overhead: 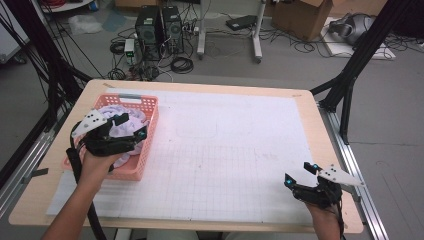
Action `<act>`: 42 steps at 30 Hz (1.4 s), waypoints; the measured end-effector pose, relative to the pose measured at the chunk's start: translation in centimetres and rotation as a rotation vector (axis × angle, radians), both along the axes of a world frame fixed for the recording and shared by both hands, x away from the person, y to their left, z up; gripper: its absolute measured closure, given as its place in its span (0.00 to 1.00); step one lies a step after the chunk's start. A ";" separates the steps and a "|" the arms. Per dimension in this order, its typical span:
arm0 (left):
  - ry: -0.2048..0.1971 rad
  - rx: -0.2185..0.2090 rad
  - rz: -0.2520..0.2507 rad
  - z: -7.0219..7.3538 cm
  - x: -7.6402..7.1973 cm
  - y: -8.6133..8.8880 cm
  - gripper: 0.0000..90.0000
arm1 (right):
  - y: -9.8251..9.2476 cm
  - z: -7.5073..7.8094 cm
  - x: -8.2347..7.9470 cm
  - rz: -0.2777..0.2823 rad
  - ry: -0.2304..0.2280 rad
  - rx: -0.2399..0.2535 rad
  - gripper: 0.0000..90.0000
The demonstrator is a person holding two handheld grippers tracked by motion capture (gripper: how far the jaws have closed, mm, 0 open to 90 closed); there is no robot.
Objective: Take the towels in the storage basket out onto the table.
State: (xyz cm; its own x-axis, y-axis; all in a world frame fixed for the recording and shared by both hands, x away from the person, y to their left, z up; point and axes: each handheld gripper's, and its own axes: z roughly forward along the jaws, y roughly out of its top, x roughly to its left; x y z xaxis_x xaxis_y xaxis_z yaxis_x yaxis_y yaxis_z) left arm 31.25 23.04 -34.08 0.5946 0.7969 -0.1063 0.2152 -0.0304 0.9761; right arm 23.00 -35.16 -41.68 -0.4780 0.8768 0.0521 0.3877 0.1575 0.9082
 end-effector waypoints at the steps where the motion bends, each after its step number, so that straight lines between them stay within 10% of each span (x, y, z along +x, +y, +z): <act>1: 0.005 0.004 0.010 0.0 0.2 0.3 0.18 | 0.0 0.0 0.0 0.000 -0.002 -0.001 0.17; 16: 0.208 0.158 0.181 -2.7 4.7 4.4 0.18 | -0.1 0.0 0.0 -0.001 0.004 -0.006 0.17; 25: 0.456 0.245 0.259 -5.4 7.0 5.3 0.18 | 0.1 -0.1 0.1 0.002 0.009 -0.013 0.17; 34: 0.611 0.218 0.247 -7.3 8.4 4.8 0.02 | 0.4 -0.2 0.2 0.010 0.020 -0.018 0.17; 42: 0.619 0.264 0.244 -8.2 9.0 4.2 0.02 | 0.8 -0.3 0.3 0.021 0.023 -0.029 0.17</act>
State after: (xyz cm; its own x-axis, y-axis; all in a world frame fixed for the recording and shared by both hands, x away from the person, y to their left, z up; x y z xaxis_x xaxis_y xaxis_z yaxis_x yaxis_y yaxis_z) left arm 40.29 27.20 -42.25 0.2896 0.9451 -0.1515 0.7579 -0.1298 0.6393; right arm 23.34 -34.39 -42.02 -0.4954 0.8678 0.0381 0.4047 0.1918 0.8941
